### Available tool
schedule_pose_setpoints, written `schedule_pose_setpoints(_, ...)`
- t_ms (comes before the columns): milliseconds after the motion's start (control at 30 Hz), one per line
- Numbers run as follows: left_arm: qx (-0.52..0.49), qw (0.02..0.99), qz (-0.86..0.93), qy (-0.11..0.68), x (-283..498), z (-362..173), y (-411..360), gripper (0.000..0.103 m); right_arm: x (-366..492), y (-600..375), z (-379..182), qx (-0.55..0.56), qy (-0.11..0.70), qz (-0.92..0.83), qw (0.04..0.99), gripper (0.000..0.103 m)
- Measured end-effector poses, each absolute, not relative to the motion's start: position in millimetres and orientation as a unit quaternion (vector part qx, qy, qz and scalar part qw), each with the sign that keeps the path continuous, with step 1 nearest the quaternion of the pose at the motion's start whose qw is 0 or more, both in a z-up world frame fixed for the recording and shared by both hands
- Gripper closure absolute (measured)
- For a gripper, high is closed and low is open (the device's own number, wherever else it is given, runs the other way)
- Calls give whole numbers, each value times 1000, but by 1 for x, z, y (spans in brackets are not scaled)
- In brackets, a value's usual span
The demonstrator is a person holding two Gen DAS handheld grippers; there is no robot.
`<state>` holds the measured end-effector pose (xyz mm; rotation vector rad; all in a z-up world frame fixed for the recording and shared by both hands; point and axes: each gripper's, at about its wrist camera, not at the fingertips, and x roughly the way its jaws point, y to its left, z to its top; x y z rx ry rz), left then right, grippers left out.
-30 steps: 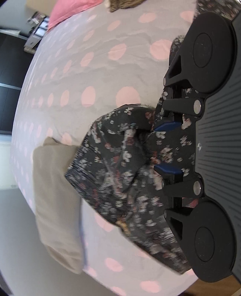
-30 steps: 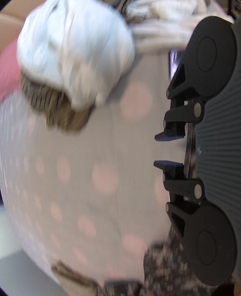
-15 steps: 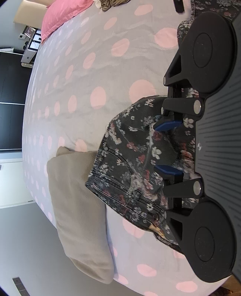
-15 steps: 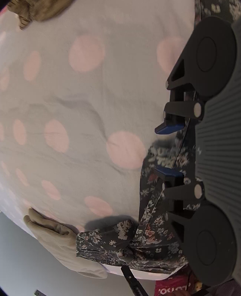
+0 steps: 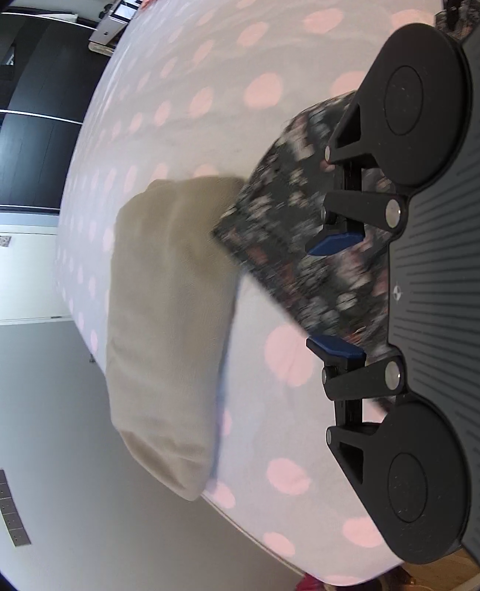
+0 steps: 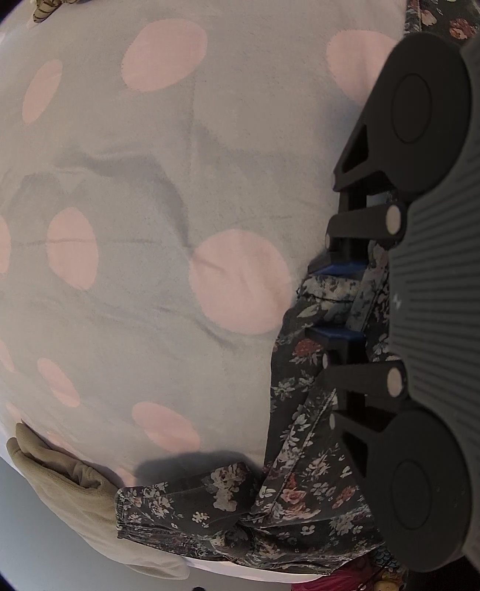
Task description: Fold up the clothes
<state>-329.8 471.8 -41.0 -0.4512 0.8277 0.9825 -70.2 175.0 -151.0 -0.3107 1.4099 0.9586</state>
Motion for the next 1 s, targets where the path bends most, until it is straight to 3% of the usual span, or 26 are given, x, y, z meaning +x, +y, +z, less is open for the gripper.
schedule_pose_setpoints(300,-198,825,366,384,-295,-71,523,40,-71,176,-153,-141,619,425,645,69)
schedule_pose_setpoints(533,-206,823,355,393,-276,-89,538,40,-69,177,-156,-142,622,427,641,69)
schedule_pose_setpoints(600,-216,820,354,394,-273,-93,540,49,-69,179,-157,-142,621,427,642,71)
schedule_pose_setpoints(633,-222,819,353,394,-272,-95,541,63,-70,179,-156,-142,620,428,643,72)
schedule_pose_setpoints(667,-227,818,352,394,-270,-97,542,71,-71,180,-155,-142,617,429,644,74)
schedule_pose_setpoints(700,-232,816,352,395,-269,-99,543,87,-72,181,-153,-142,614,431,646,76)
schedule_pose_setpoints(733,-238,815,351,395,-267,-101,544,95,-73,182,-151,-142,610,434,648,79)
schedule_pose_setpoints(1000,-219,817,417,333,-292,-63,530,100,-71,172,-103,-100,547,465,689,86)
